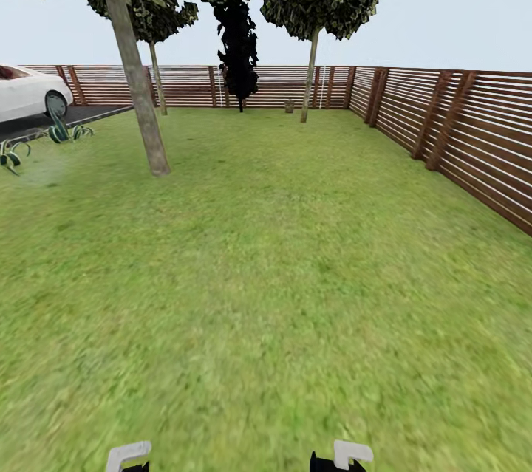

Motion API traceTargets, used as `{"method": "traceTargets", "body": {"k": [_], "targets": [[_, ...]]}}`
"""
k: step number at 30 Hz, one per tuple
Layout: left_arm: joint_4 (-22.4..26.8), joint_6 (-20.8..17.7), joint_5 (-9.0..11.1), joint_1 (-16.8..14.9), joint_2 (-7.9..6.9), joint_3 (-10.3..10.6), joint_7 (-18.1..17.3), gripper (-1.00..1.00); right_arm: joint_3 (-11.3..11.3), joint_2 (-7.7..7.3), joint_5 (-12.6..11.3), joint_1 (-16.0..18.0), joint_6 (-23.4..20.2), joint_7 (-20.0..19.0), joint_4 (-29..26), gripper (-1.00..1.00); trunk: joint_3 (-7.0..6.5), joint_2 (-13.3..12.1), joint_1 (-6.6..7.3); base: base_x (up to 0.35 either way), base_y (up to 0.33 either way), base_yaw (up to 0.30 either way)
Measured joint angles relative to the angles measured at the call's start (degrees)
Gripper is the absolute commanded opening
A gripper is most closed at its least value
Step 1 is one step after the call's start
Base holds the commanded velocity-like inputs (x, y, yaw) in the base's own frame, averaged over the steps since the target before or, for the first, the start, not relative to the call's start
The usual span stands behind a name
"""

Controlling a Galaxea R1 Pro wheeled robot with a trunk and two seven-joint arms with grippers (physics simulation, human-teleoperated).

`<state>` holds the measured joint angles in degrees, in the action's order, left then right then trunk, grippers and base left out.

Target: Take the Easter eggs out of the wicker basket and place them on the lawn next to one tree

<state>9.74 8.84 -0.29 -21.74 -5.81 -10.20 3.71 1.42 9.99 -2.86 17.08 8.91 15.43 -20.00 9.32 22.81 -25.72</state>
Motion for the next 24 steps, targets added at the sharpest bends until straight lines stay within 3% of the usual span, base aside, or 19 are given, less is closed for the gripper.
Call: {"method": "traceTargets", "body": {"k": [24], "targets": [[0.0,0.0,0.0,0.0,0.0,0.0,0.0,1.0,0.0,0.0,-0.1,0.0,0.0,0.0,0.0,1.0,0.0,0.0,0.0,0.322,0.0,-0.001]]}}
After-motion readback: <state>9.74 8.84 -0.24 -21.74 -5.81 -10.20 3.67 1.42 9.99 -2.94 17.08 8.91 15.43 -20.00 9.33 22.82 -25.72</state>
